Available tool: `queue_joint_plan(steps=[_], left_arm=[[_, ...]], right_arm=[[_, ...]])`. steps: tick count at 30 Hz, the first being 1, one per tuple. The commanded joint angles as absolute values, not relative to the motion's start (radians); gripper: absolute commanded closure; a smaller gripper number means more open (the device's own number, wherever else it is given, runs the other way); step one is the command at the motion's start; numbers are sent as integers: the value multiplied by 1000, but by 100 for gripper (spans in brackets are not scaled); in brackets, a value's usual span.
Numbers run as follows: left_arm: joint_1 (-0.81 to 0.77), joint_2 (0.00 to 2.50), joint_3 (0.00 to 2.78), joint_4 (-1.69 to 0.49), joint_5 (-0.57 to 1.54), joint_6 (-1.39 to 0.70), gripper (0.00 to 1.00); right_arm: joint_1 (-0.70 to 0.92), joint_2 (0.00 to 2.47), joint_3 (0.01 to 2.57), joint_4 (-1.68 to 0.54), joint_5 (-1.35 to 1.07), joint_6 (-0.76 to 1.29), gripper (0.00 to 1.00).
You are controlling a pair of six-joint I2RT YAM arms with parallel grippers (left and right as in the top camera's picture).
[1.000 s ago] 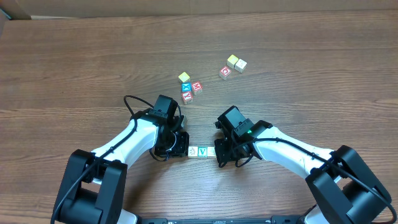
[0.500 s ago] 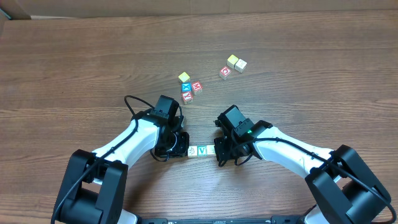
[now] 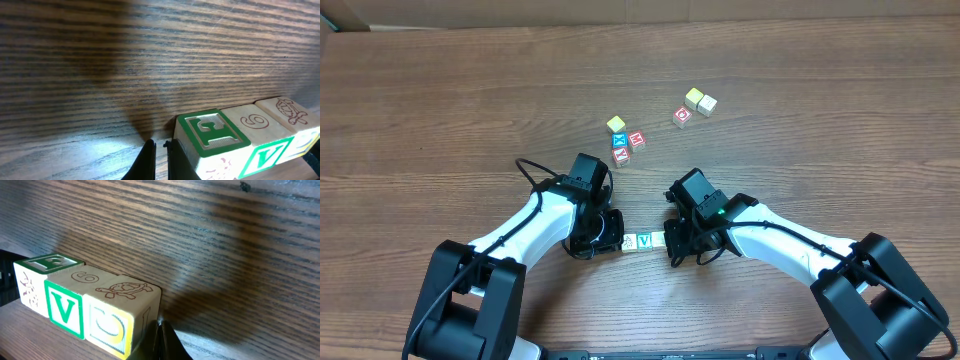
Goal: Flip 3 blocks
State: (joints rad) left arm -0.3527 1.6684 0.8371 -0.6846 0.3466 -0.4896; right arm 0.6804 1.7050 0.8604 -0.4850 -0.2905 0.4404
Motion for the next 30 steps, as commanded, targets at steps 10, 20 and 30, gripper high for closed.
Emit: queue_joint_plan(steps=[10, 20, 30], left_arm=[[-370, 1676, 835, -675, 381, -541, 96], [-370, 1676, 835, -675, 381, -558, 96], [-370, 1676, 835, -675, 381, -566, 95]], right_arm=[[685, 1712, 856, -456, -323, 437, 96], [685, 1712, 856, -450, -306, 457, 96], [685, 1712, 856, -407, -279, 498, 96]])
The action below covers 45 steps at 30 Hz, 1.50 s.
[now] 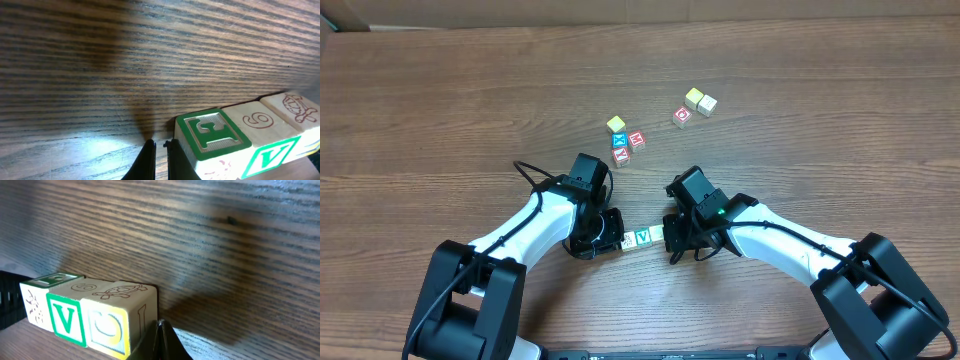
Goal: Flip 3 blocks
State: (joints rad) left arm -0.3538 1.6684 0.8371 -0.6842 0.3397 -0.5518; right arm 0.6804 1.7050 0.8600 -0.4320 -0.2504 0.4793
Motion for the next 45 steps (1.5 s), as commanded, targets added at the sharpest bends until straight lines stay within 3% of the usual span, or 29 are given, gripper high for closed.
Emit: queue_joint_plan(steps=[1, 21, 45], left_arm=[[-370, 1676, 835, -675, 381, -566, 96], [-374, 1676, 835, -674, 381, -835, 96], [-411, 1676, 834, -683, 350, -875, 96]], right_arm=[[685, 1712, 855, -405, -279, 498, 96], [685, 1712, 855, -395, -270, 485, 96], [685, 1713, 855, -390, -263, 337, 96]])
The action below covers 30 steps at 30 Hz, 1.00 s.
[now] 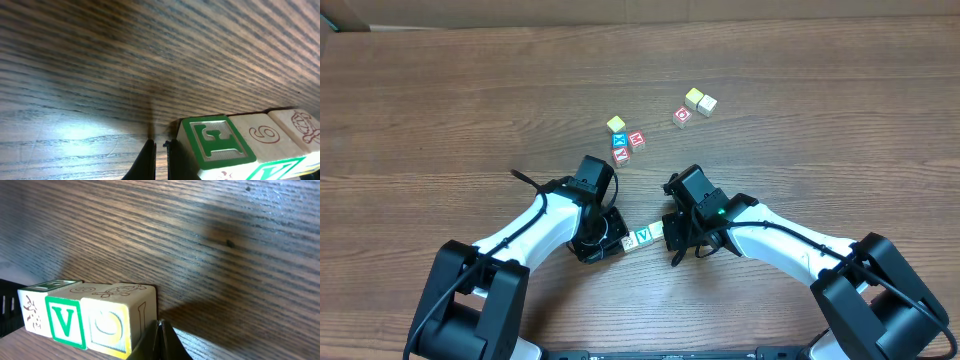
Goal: Flip 3 blocks
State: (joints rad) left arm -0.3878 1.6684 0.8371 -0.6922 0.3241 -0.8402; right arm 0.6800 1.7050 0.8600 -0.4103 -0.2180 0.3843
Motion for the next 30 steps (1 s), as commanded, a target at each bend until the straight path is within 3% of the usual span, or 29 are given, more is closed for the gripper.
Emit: queue_joint_plan(steps=[1, 30], left_arm=[[-415, 1676, 834, -682, 344, -879, 96], [-427, 1676, 834, -680, 329, -1010, 96]], right_arm=[[685, 1713, 855, -390, -263, 326, 96], [685, 1714, 855, -390, -263, 261, 96]])
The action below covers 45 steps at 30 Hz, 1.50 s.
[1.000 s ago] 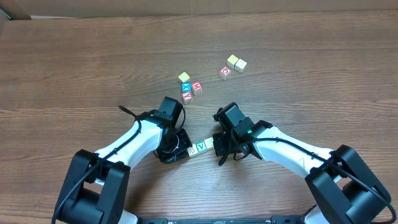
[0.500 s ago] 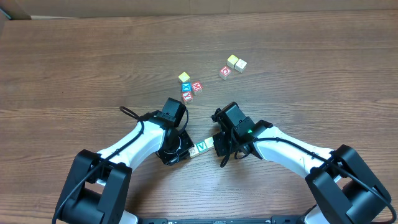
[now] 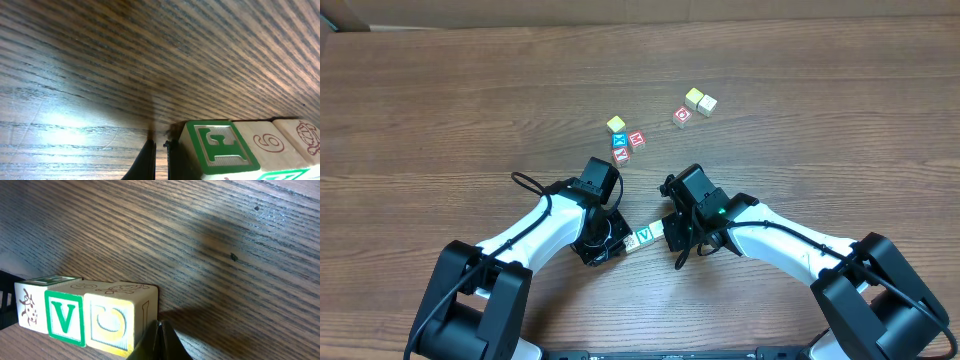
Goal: Flip 3 blocks
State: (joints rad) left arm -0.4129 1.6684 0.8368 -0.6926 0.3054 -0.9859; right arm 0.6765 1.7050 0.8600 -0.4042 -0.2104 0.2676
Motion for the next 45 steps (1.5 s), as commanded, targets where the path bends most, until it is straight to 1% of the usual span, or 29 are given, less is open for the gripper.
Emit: queue_joint_plan(steps=[1, 17, 21, 25, 32, 39, 45], left_arm=[[-427, 1676, 834, -680, 329, -1010, 96], [-427, 1676, 834, -684, 333, -1019, 96], [-427, 1676, 834, -684, 334, -1040, 96], [-427, 1676, 834, -684, 334, -1082, 96], [-430, 1676, 834, -688, 341, -1087, 96], [-468, 1676, 834, -690, 326, -1206, 96], [-501, 1676, 834, -688, 304, -1260, 96]], right_arm=[[685, 1714, 855, -390, -262, 261, 96], [685, 1782, 856, -345, -261, 260, 96], [685, 1782, 856, -342, -221, 259, 96], [685, 1782, 856, -340, -210, 236, 96], [685, 1782, 856, -324, -187, 202, 96], [685, 1783, 856, -323, -172, 173, 96], [685, 1783, 856, -323, -165, 165, 96]])
